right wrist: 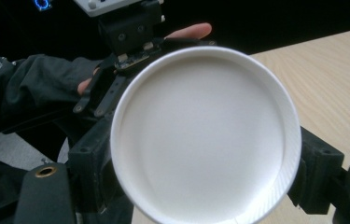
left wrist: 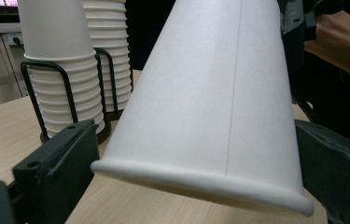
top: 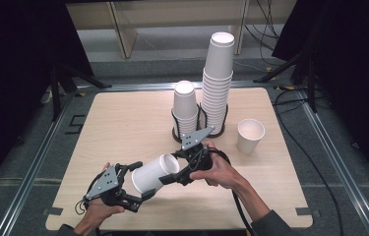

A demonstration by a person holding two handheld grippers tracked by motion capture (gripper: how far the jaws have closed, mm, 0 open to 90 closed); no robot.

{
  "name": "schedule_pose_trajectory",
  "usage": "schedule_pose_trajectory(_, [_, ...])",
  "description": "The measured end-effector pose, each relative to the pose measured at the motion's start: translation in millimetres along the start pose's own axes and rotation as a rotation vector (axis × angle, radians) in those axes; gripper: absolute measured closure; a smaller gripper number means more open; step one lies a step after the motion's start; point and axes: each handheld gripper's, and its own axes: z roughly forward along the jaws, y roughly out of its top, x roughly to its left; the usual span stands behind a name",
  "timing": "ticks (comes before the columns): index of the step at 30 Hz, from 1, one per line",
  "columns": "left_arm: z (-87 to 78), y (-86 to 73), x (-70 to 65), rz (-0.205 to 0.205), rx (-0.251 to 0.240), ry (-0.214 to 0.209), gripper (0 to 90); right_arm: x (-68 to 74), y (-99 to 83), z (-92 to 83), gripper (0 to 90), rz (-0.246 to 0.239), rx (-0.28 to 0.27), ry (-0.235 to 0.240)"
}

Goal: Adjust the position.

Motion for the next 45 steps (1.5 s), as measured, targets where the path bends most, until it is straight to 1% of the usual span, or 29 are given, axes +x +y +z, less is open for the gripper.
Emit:
schedule_pose_trajectory(1, [1.2, -0.5, 0.2, 0.001, -0.015, -0.006, 4.0, 0.7, 0.3, 0.1, 24.5, 0.014, -0.002, 0.009])
schedule_pose_trajectory(2, [1.2, -0.4, 0.1, 0.001, -0.013, -0.003, 3.9, 0.3, 0.5, 0.1, 24.5, 0.002, -0.008, 0.004])
schedule_pose_trajectory(3, [-0.5, 0.5, -0.2, 0.002, 0.013, 0.005, 3.9, 0.4, 0.5, 0.2, 24.5, 0.004, -0.012, 0.003])
schedule_pose_trajectory(7, [1.2, 0.0, -1.4, 0.012, 0.028, -0.006, 5.1, 0.9, 1.0, 2.7, 24.6, -0.001, -0.016, 0.005])
schedule_pose_trajectory(8, [2.7, -0.5, -1.9, 0.006, 0.017, -0.013, 6.2, 1.4, 1.4, 3.9, 24.6, 0.000, -0.018, 0.001])
schedule_pose_trajectory(13, [4.4, -0.7, -4.9, 0.017, 0.046, -0.027, 9.8, 3.0, 2.4, 8.0, 24.7, -0.003, -0.003, -0.002])
schedule_pose_trajectory(14, [4.0, -0.1, -5.1, 0.032, 0.062, -0.031, 12.3, 4.0, 2.4, 8.3, 24.7, 0.008, 0.000, -0.005])
schedule_pose_trajectory(15, [3.9, 0.0, -5.1, 0.037, 0.065, -0.033, 12.5, 3.5, 2.5, 9.1, 24.7, -0.003, 0.000, -0.007])
schedule_pose_trajectory(17, [4.4, 0.2, -4.5, 0.021, 0.056, -0.040, 13.6, 3.9, 2.6, 9.5, 24.7, -0.002, -0.005, -0.009])
schedule_pose_trajectory(18, [3.3, 1.0, -3.9, 0.025, 0.066, -0.036, 14.1, 4.1, 2.7, 9.7, 24.7, -0.002, -0.007, -0.009])
schedule_pose_trajectory(19, [2.9, 1.5, -3.6, 0.023, 0.067, -0.037, 14.4, 5.1, 2.7, 9.8, 24.7, 0.017, -0.003, -0.002])
schedule_pose_trajectory(20, [2.7, 1.8, -3.5, 0.026, 0.071, -0.036, 14.8, 3.9, 2.8, 9.9, 24.7, 0.002, -0.010, -0.009])
schedule_pose_trajectory(22, [3.9, 1.5, -2.5, 0.018, 0.049, -0.048, 15.6, 4.7, 3.0, 9.7, 24.6, 0.009, -0.009, -0.006])
schedule_pose_trajectory(23, [2.4, 2.5, -2.7, 0.020, 0.072, -0.042, 16.0, 4.3, 3.0, 10.4, 24.4, -0.001, -0.019, -0.013])
schedule_pose_trajectory(24, [2.9, 2.2, -2.0, 0.027, 0.070, -0.047, 16.2, 6.0, 3.1, 9.8, 24.4, 0.024, -0.006, -0.013])
schedule_pose_trajectory(25, [3.4, 1.8, -1.5, 0.020, 0.062, -0.051, 16.5, 5.4, 4.0, 9.9, 24.3, -0.012, -0.004, -0.025])
schedule_pose_trajectory(26, [3.4, 1.8, -1.4, 0.020, 0.062, -0.052, 16.6, 8.0, 4.5, 9.1, 24.3, 0.008, 0.006, -0.037])
schedule_pose_trajectory(29, [1.5, 3.1, -2.9, 0.035, 0.091, -0.048, 16.8, 9.8, 8.4, 8.7, 22.0, -0.047, 0.026, -0.054])
schedule_pose_trajectory(31, [2.5, 2.9, -4.2, 0.059, 0.112, -0.053, 16.8, 11.3, 11.0, 7.6, 17.0, -0.050, 0.052, -0.063])
schedule_pose_trajectory(32, [3.0, 2.7, -4.6, 0.066, 0.121, -0.055, 16.9, 12.9, 12.6, 6.8, 17.4, -0.045, 0.064, -0.055])
schedule_pose_trajectory(33, [3.7, 2.4, -5.5, 0.069, 0.125, -0.056, 17.0, 13.6, 14.7, 5.6, 16.6, -0.061, 0.071, -0.065])
schedule_pose_trajectory(34, [5.9, 1.2, -5.9, 0.074, 0.107, -0.063, 17.1, 14.5, 16.8, 4.8, 16.0, -0.068, 0.086, -0.067])
schedule_pose_trajectory(35, [4.6, 2.0, -6.6, 0.078, 0.134, -0.057, 17.2, 15.8, 18.9, 4.1, 16.2, -0.083, 0.104, -0.084])
schedule_pose_trajectory(36, [4.8, 2.1, -6.8, 0.083, 0.138, -0.059, 17.4, 18.1, 20.1, 3.5, 16.0, -0.065, 0.132, -0.088])
schedule_pose_trajectory(37, [4.7, 2.2, -6.8, 0.091, 0.144, -0.062, 17.5, 17.5, 21.6, 4.0, 16.2, -0.099, 0.147, -0.088])
schedule_pose_trajectory(38, [5.2, 1.9, -7.3, 0.093, 0.140, -0.063, 17.5, 18.2, 22.4, 4.5, 16.2, -0.099, 0.163, -0.096])
schedule_pose_trajectory(39, [5.4, 1.8, -7.6, 0.094, 0.141, -0.063, 17.5, 18.4, 23.2, 5.1, 16.1, -0.105, 0.189, -0.091])
schedule_pose_trajectory(43, [5.8, 2.0, -8.3, 0.110, 0.149, -0.066, 17.6, 20.2, 25.6, 10.0, 16.5, -0.116, 0.241, -0.088])
schedule_pose_trajectory(45, [5.7, 2.2, -8.2, 0.117, 0.155, -0.065, 17.6, 21.5, 26.1, 13.3, 17.6, -0.097, 0.256, -0.079])
